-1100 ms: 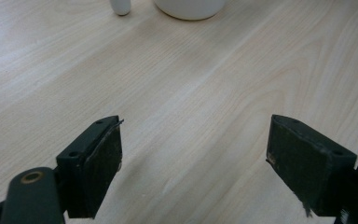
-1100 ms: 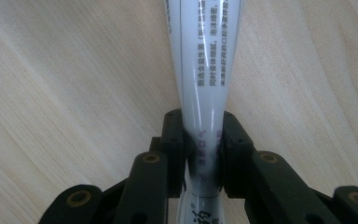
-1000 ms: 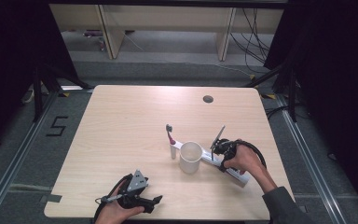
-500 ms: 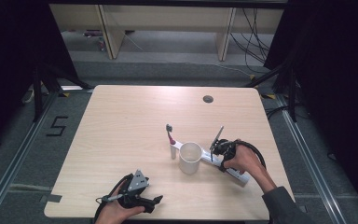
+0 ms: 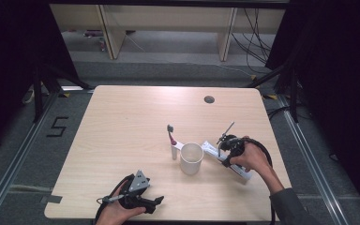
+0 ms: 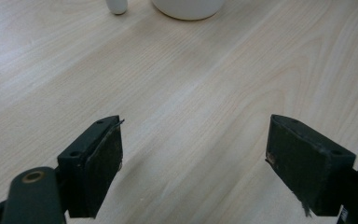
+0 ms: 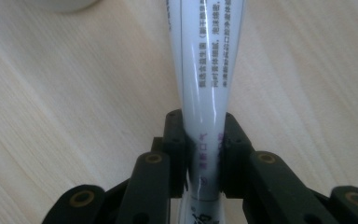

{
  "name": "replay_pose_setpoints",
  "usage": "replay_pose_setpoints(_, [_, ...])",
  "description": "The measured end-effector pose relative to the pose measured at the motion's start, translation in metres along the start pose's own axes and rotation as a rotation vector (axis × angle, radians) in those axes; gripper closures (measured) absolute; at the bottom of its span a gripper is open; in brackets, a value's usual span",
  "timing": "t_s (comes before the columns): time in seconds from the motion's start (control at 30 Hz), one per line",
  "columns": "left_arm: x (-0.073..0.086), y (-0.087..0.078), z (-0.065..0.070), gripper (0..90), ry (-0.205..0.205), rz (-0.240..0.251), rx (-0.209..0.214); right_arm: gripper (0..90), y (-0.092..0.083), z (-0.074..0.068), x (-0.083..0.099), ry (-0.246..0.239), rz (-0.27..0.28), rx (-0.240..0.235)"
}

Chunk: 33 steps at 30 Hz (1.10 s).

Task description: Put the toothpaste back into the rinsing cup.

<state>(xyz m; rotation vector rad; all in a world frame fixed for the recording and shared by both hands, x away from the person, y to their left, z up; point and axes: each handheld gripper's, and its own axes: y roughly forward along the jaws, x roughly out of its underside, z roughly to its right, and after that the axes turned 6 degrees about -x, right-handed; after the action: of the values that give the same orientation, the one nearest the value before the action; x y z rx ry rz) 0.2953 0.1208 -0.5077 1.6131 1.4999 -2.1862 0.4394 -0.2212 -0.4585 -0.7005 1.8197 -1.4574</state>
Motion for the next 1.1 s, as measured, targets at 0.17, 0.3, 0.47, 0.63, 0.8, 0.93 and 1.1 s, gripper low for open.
replay_pose_setpoints(0.17, [0.000,0.000,0.000,18.1,0.001,0.000,-0.001,76.4,-0.012,0.006,0.003,0.016,0.089,0.009])
replay_pose_setpoints(0.3, [0.000,0.000,0.000,18.1,-0.003,0.006,-0.002,76.4,-0.024,0.012,0.007,0.029,0.195,0.021])
replay_pose_setpoints(0.47, [0.000,0.000,0.000,18.1,-0.004,0.010,-0.003,76.4,-0.037,0.013,0.010,0.082,0.294,0.006])
replay_pose_setpoints(0.63, [0.000,0.000,0.000,18.0,-0.007,0.014,-0.006,76.5,-0.047,0.014,0.011,0.074,0.399,0.010])
replay_pose_setpoints(0.8, [0.000,0.000,-0.001,18.0,-0.005,0.015,-0.006,76.4,-0.052,0.016,0.011,0.047,0.508,0.024])
replay_pose_setpoints(0.93, [-0.001,0.000,-0.001,18.0,-0.008,0.017,-0.006,76.4,-0.056,0.015,0.011,0.045,0.602,0.028])
replay_pose_setpoints(1.1, [-0.001,0.000,-0.001,18.1,-0.008,0.017,-0.006,76.4,-0.061,0.012,0.009,0.061,0.697,-0.009])
